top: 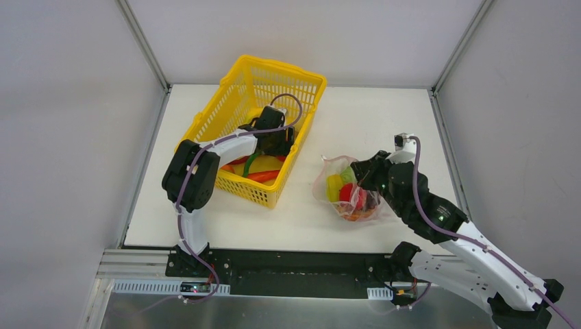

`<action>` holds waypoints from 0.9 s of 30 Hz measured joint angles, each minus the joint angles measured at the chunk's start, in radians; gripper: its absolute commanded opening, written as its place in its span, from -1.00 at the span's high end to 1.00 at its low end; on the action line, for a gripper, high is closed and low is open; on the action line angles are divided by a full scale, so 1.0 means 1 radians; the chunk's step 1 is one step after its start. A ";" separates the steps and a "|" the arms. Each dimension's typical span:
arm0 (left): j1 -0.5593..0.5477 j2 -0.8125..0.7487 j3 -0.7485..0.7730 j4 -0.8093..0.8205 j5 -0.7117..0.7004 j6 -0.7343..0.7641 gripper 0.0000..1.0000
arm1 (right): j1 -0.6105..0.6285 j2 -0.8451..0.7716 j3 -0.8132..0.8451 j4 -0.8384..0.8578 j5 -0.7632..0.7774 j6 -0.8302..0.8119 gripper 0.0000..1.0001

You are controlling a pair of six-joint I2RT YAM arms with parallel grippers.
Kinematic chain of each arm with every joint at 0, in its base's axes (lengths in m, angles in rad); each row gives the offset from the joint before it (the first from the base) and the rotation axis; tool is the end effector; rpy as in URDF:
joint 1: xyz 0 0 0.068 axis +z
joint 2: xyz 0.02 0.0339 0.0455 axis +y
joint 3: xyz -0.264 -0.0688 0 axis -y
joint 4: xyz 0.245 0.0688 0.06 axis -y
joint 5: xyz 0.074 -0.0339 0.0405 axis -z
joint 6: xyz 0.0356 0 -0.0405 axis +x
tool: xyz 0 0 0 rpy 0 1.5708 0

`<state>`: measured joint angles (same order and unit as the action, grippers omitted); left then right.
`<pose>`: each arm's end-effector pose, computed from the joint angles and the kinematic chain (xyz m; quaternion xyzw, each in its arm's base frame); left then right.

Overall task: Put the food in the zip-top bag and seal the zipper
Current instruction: Pick up the fake fruit from the bin.

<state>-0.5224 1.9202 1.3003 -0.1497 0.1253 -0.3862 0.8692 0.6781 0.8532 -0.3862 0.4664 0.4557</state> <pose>0.3645 -0.2150 0.1920 0.0869 0.9152 -0.2226 0.3244 0.1082 0.1032 0.3587 -0.0131 0.7703 0.2345 0.5928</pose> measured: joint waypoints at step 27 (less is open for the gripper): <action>0.000 -0.435 -0.022 -0.209 -0.075 0.092 0.70 | 0.000 0.009 -0.001 -0.003 -0.020 0.016 1.00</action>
<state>-0.5224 1.4849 1.2785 -0.3592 0.0502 -0.2939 0.8688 0.6872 0.8524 -0.3897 0.4465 0.4717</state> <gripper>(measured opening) 0.667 0.009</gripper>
